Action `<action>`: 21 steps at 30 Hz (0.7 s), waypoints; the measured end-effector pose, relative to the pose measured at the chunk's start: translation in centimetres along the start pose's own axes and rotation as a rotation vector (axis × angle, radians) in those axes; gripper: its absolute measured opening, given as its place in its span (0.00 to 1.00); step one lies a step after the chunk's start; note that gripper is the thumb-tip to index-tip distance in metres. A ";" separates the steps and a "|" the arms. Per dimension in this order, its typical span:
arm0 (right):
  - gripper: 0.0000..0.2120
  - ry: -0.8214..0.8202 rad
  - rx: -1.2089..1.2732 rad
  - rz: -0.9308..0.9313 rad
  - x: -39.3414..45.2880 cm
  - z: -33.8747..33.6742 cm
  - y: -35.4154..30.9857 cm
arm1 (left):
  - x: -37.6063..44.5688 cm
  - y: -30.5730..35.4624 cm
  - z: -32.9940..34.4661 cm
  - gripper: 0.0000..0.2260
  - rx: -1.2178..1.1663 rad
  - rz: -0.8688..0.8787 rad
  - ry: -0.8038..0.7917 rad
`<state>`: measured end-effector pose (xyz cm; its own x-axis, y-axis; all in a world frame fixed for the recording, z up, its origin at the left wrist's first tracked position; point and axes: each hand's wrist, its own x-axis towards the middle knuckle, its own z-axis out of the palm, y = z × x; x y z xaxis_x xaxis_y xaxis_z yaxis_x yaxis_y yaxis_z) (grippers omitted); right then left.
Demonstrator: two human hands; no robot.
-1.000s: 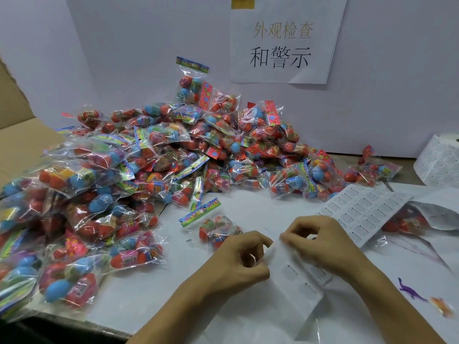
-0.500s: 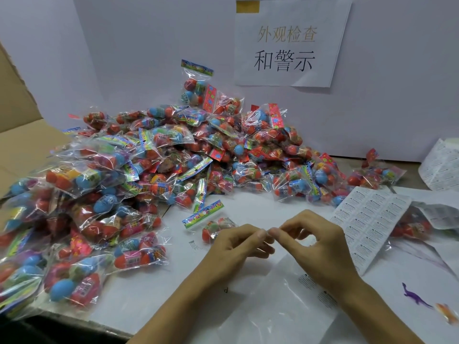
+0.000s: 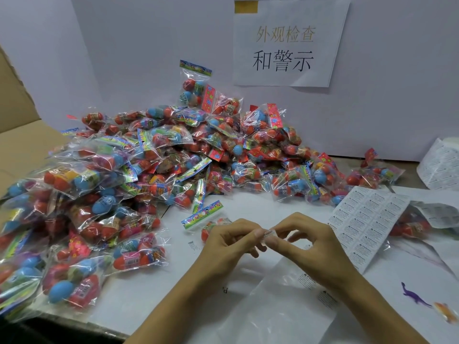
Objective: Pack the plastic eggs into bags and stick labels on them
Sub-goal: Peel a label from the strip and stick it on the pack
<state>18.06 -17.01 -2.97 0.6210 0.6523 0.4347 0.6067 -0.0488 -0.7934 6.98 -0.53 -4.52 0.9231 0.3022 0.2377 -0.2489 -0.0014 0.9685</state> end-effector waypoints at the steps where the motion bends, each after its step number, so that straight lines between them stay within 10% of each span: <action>1: 0.10 -0.014 0.021 0.022 0.0 0.0 0.0 | 0.0 0.0 0.0 0.11 0.025 0.009 0.001; 5: 0.03 -0.010 0.014 0.044 0.1 0.1 0.0 | 0.1 -0.4 0.3 0.10 0.193 0.043 0.099; 11: 0.17 0.099 0.160 0.165 0.4 -0.3 0.4 | 0.2 -1.1 -1.4 0.17 0.920 0.273 0.691; 15: 0.29 0.086 0.178 0.209 0.5 0.1 0.7 | 0.0 -1.7 -2.4 0.30 1.092 -0.234 0.377; 21: 0.41 0.059 0.244 0.396 0.5 0.6 1.9 | -0.1 -2.1 -1.6 0.15 0.801 0.056 0.276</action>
<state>19.23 -16.29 -4.47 0.8126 0.5749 0.0959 0.1873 -0.1017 -0.9770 6.92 0.93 -6.70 0.7852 0.5030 0.3612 0.0867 -0.6669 0.7401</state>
